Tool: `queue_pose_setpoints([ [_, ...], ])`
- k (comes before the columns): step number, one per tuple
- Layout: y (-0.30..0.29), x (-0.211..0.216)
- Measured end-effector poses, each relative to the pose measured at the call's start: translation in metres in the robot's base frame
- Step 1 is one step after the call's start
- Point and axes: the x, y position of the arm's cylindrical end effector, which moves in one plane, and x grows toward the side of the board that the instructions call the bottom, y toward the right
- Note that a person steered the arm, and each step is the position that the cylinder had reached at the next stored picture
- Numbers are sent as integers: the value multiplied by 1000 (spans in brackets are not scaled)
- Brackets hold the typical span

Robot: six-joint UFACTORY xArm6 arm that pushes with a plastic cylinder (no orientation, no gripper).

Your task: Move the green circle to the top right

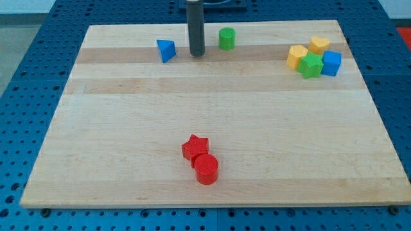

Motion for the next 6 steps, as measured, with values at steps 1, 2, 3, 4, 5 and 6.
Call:
queue_pose_setpoints([
  [1,8,-29],
  [2,8,-29],
  [3,22,-28],
  [4,49,-28],
  [5,53,-28],
  [6,78,-28],
])
